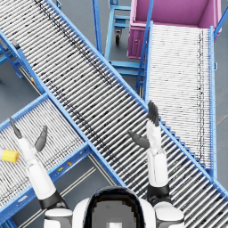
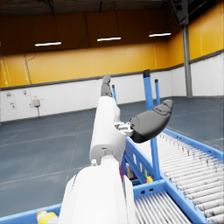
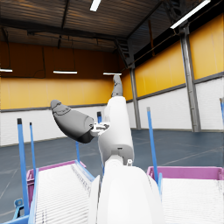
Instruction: Pick up the oil and place it on the left assembly line, put the cola on the right, and keep Sprite still
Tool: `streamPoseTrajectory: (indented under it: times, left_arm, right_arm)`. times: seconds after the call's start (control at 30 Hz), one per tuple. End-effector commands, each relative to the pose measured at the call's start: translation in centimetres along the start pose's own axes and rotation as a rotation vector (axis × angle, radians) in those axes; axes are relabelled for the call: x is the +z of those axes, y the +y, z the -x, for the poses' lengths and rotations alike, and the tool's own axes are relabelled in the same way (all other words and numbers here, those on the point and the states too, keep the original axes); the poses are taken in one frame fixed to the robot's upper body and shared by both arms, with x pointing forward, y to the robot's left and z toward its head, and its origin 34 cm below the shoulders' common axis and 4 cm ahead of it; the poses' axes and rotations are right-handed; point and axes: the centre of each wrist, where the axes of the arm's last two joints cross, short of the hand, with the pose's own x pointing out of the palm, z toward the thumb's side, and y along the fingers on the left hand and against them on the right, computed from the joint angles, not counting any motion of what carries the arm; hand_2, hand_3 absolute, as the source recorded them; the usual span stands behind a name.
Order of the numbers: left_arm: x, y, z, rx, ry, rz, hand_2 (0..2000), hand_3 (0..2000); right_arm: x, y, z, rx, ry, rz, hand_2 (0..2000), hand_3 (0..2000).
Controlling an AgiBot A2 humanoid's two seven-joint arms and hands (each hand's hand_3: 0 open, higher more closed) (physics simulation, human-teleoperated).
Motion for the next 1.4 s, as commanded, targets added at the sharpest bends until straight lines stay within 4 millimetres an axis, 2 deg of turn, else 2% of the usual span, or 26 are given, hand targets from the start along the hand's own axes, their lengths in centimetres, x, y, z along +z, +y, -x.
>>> streamPoseTrajectory:
  times: [0.03, 0.2, 0.3, 0.33, 0.5, 0.9, 1.17, 1.4]
  left_arm:
    - [1.8, 0.6, -3.1, -0.133, -0.024, -0.076, 0, 0]
    - [2.9, 0.7, -5.4, -0.215, -0.054, -0.122, 0, 0]
    - [3.4, 0.6, -5.8, -0.231, -0.063, -0.141, 0, 0]
    - [2.7, 0.5, -5.3, -0.211, -0.056, -0.111, 0, 0]
    - [2.6, 0.2, -6.1, -0.246, -0.11, -0.086, 0, 0]
    - [2.2, -0.8, -9.5, -0.408, -0.374, 0.059, 0, 0]
    - [1.7, -2.1, -11.8, -0.532, -0.553, 0.222, 0, 0]
    - [1.6, -2.4, -12.2, -0.552, -0.581, 0.254, 0, 0]
  right_arm:
    - [1.2, -0.1, 2.3, -0.087, 0.032, 0.047, 0, 0]
    - [1.9, -0.2, 4.1, -0.152, 0.06, 0.076, 0, 0]
    - [1.4, 0.1, 3.7, -0.14, 0.052, 0.054, 0, 0]
    - [1.5, 0.1, 3.8, -0.145, 0.054, 0.056, 0, 0]
    - [0.9, 0.5, 3.9, -0.112, 0.043, 0.011, 0, 0]
    - [-1.6, 2.4, 3.9, 0.063, -0.013, -0.207, 0, 0]
    - [-3.6, 4.5, 4.3, 0.179, -0.059, -0.396, 0, 0]
    - [-3.9, 4.9, 4.4, 0.196, -0.068, -0.43, 0, 0]
